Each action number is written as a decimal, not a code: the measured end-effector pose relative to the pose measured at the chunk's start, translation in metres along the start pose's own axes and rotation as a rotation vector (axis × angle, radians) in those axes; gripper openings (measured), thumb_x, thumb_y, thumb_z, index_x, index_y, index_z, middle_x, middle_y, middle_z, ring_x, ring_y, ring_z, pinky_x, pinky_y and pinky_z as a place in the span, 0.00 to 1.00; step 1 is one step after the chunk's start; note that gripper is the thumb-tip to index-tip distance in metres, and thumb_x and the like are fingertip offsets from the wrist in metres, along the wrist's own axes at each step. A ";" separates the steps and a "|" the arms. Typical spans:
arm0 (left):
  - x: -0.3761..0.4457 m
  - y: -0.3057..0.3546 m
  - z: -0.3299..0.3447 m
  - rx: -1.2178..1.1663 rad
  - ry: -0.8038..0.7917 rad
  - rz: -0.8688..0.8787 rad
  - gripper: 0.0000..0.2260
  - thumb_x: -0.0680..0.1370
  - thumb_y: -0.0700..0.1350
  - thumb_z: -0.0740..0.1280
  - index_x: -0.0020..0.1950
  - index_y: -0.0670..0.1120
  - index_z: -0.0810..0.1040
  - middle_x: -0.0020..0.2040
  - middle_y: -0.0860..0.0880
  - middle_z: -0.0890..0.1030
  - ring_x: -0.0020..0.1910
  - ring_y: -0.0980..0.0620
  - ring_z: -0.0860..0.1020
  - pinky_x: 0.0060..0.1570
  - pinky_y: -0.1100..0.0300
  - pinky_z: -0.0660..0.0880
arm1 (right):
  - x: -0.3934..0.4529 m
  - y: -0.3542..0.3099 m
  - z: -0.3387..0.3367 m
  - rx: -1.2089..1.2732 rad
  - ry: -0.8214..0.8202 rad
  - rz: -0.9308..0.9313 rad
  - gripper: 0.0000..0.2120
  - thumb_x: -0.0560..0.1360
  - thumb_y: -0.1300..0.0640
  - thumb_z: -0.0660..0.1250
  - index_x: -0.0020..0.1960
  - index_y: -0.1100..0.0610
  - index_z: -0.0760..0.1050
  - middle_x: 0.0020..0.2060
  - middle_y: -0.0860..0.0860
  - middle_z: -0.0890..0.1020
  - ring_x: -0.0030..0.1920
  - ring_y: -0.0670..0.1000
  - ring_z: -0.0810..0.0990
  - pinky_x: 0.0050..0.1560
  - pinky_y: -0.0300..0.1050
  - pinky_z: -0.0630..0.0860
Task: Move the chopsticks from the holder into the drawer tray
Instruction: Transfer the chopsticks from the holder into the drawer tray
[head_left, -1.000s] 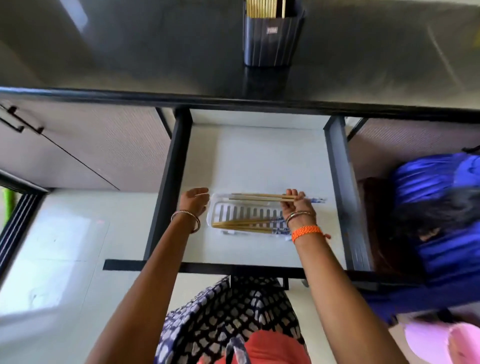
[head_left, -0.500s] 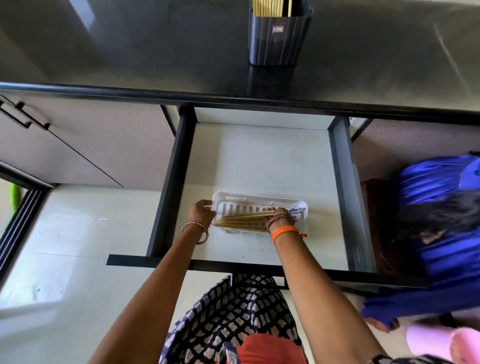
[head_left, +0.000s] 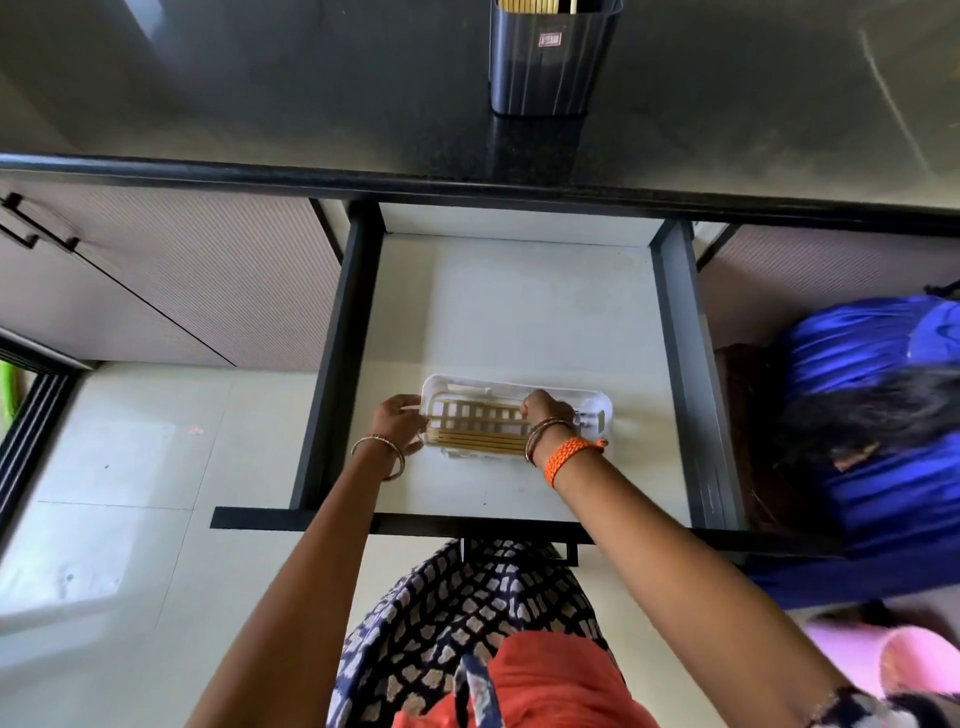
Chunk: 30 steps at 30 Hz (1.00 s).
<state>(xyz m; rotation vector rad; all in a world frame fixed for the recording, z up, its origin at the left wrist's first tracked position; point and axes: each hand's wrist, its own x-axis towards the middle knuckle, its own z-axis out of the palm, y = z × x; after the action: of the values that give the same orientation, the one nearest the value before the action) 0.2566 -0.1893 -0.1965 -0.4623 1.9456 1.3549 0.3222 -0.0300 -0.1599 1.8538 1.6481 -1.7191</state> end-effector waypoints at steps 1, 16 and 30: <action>0.000 0.000 0.000 -0.010 -0.006 -0.014 0.09 0.74 0.32 0.61 0.47 0.45 0.75 0.35 0.46 0.75 0.35 0.52 0.73 0.36 0.60 0.73 | 0.001 0.001 0.004 -0.153 -0.003 -0.124 0.09 0.74 0.64 0.59 0.48 0.67 0.76 0.44 0.61 0.80 0.44 0.59 0.78 0.37 0.36 0.69; -0.003 0.000 -0.001 -0.083 -0.007 -0.051 0.06 0.76 0.35 0.62 0.51 0.43 0.73 0.35 0.46 0.74 0.34 0.53 0.73 0.36 0.59 0.73 | 0.013 0.041 0.005 -1.226 -0.179 -0.835 0.19 0.75 0.63 0.57 0.65 0.57 0.72 0.64 0.54 0.77 0.63 0.55 0.76 0.64 0.48 0.70; 0.007 0.129 0.005 0.078 0.085 0.434 0.13 0.75 0.34 0.59 0.58 0.39 0.77 0.44 0.46 0.77 0.33 0.58 0.71 0.27 0.67 0.71 | -0.015 -0.077 -0.044 -0.794 -0.022 -0.989 0.12 0.73 0.58 0.60 0.45 0.53 0.83 0.47 0.52 0.86 0.53 0.56 0.83 0.53 0.49 0.80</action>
<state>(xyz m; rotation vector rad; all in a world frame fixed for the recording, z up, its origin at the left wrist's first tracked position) 0.1713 -0.1339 -0.1169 -0.0572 2.2478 1.5333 0.2970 0.0218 -0.0913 0.6607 2.8929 -0.9013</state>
